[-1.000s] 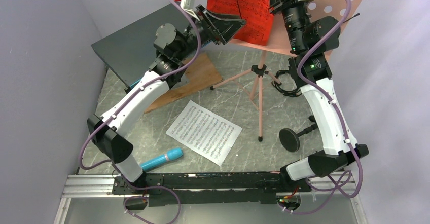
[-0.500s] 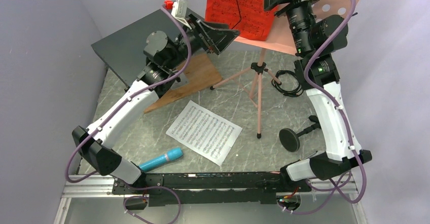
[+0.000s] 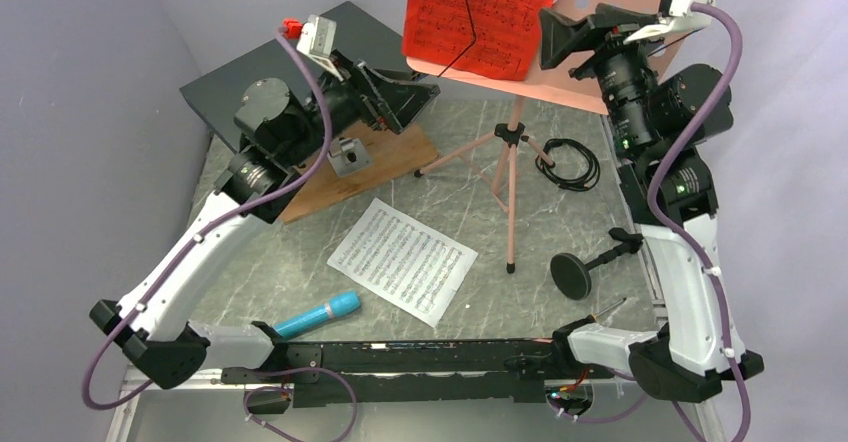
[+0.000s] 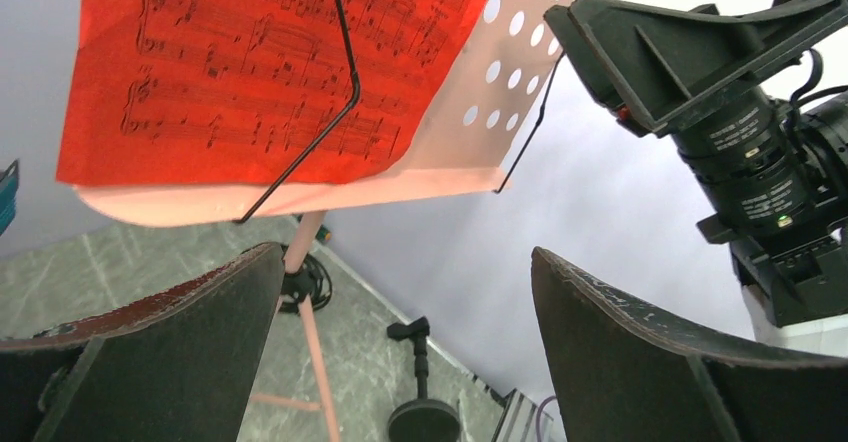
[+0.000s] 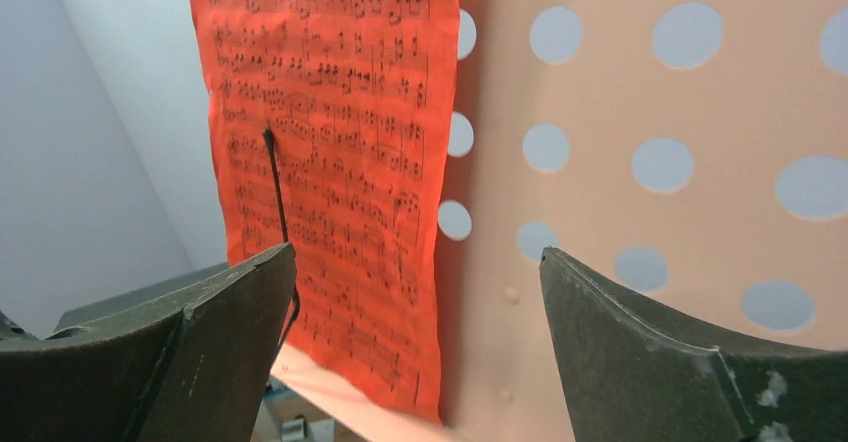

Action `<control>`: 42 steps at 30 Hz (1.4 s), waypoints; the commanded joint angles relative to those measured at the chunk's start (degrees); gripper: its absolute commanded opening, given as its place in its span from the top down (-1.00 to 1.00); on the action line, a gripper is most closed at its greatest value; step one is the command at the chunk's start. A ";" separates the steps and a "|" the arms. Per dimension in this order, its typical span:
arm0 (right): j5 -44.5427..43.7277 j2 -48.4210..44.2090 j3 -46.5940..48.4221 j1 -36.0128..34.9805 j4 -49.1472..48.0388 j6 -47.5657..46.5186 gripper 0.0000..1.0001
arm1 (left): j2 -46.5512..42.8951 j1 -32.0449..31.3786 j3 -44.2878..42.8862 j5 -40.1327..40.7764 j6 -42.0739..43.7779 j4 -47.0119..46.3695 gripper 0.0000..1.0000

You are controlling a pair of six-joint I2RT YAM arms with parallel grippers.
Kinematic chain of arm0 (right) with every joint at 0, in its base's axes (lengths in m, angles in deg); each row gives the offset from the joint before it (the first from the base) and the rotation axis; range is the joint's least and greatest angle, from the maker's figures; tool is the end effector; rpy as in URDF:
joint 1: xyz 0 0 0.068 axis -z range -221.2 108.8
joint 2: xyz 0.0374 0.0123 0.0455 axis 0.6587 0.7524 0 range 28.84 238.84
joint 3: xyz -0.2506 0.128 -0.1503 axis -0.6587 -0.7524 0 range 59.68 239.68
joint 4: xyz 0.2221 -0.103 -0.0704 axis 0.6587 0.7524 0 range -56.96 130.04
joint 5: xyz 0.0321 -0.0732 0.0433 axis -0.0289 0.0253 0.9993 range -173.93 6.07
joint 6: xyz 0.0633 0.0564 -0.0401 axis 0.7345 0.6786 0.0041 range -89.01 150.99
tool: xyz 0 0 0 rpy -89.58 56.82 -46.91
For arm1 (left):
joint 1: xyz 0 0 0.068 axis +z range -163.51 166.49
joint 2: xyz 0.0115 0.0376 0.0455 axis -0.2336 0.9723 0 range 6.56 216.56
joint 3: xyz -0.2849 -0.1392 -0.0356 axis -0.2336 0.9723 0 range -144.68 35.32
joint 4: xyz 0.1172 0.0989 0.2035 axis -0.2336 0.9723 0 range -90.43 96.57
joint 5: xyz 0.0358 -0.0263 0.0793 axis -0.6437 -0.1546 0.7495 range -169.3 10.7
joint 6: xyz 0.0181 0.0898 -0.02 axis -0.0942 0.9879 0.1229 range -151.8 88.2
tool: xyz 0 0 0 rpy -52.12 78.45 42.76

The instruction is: Set up the instrument practice props

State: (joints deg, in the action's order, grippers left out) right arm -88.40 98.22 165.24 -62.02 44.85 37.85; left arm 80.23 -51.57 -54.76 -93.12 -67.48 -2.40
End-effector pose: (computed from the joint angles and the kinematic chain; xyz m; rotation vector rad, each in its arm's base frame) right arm 0.1996 0.0689 0.6592 -0.0709 1.1528 0.3841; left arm 0.2172 -0.1958 0.5865 0.2538 1.3405 -1.2496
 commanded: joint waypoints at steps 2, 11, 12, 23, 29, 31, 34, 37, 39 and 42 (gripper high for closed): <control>-1.10 -2.39 -0.19 0.25 10.11 1.14 -0.99 | -4.53 -0.08 0.08 1.78 4.58 11.72 -0.99; -1.77 -6.89 -2.80 0.20 24.76 7.94 -0.99 | -16.37 -0.08 5.54 5.08 11.97 26.32 -0.99; -1.99 -7.47 -2.67 0.23 26.34 8.69 -0.99 | -17.77 -0.08 6.09 5.39 12.67 27.88 -0.99; 21.77 -15.37 -18.73 0.05 26.17 15.23 -0.99 | -31.41 -0.08 30.75 7.28 5.89 27.71 -0.99; 23.91 -19.24 -37.22 -7.50 15.44 19.64 -0.99 | -32.93 -0.08 44.87 4.94 -0.67 23.05 -0.99; 19.34 -18.40 -40.60 -13.11 14.63 19.36 -0.99 | -32.54 -0.07 48.46 4.12 -1.97 21.22 -0.99; 14.33 -15.33 -46.15 -20.94 10.90 19.66 -0.99 | -31.19 -0.08 51.71 4.31 -3.31 19.67 -0.99; 12.71 -12.39 -54.21 -22.96 1.07 23.55 -0.99 | -30.22 -0.08 53.68 5.78 -3.88 19.71 -0.99; 9.58 -9.65 -58.42 -23.12 -5.19 26.46 -0.99 | -30.33 -0.08 54.37 7.90 -3.86 20.51 -0.99; 4.92 -1.64 -59.59 -23.04 -8.47 28.55 -0.99 | -31.00 -0.08 55.97 11.10 -4.28 21.00 -0.99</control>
State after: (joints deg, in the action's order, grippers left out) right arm -75.59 89.61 107.23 -85.08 48.85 61.28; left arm 50.20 -51.57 0.08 -86.22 -70.21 21.20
